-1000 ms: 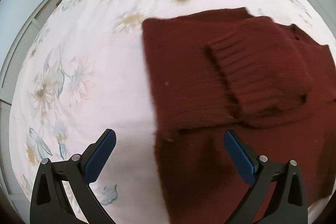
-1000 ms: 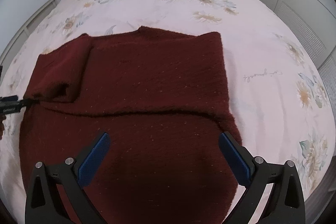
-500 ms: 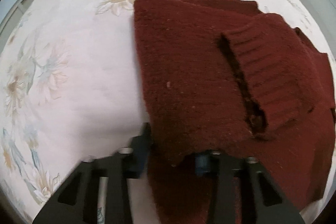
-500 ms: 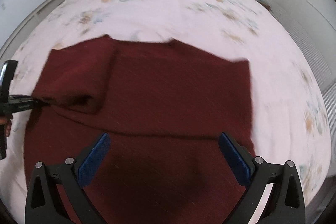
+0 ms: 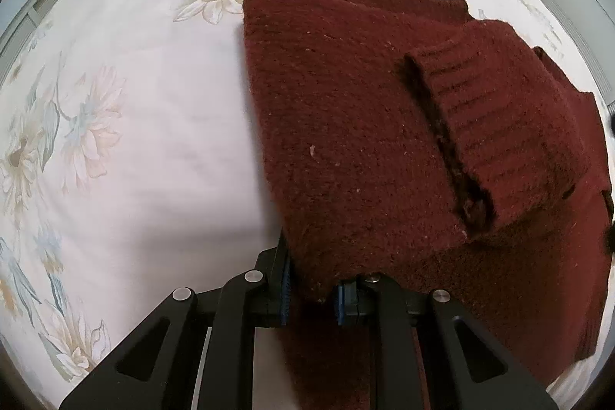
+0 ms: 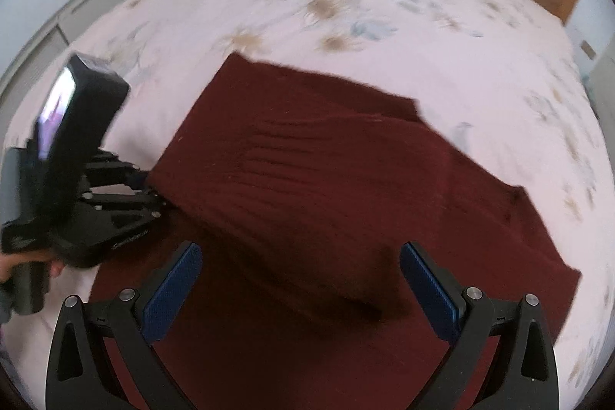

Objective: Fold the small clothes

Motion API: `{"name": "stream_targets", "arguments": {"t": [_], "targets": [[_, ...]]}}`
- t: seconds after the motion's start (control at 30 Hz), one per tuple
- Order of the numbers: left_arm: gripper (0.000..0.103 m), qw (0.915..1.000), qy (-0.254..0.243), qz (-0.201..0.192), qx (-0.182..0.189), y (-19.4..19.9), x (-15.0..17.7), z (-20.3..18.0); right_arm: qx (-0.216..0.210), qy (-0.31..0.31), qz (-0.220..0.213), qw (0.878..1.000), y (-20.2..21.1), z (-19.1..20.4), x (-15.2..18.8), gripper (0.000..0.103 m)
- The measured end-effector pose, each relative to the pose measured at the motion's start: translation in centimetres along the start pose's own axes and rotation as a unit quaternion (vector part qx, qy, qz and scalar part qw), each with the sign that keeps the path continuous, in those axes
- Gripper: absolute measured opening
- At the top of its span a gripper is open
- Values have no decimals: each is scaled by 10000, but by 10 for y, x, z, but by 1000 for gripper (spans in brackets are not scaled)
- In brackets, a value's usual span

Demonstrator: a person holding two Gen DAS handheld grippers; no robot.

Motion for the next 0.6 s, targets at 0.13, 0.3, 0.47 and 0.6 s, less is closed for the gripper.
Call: {"name": "stream_targets", "arguments": {"t": [0.13,0.3,0.47,0.6], "targets": [[15,10000,41,19,88,-3,9,7,-30,49,208,9998,-24,5,-7,99],[16,9999,35,23,138,-1,12,11,-73,131,494,9987,-41,7,-5,85],[16,10000,-12,20,95,-3,13,8,154,13,406,9991,-32,-7,-6,21],[16,9999,-25,21,118,-5,10,9,-104,-562,-26,9984,1,-34,-3,18]]}}
Point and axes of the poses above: each gripper's, at about its wrist camera, not at the fingertips, and y roughly against the way its jaws point, z to its left, x to its underside, the point moved 9 cm from there along -y, roughly the way its jaws point, and after that the axes turned 5 degrees about y, right-handed, at the moved point
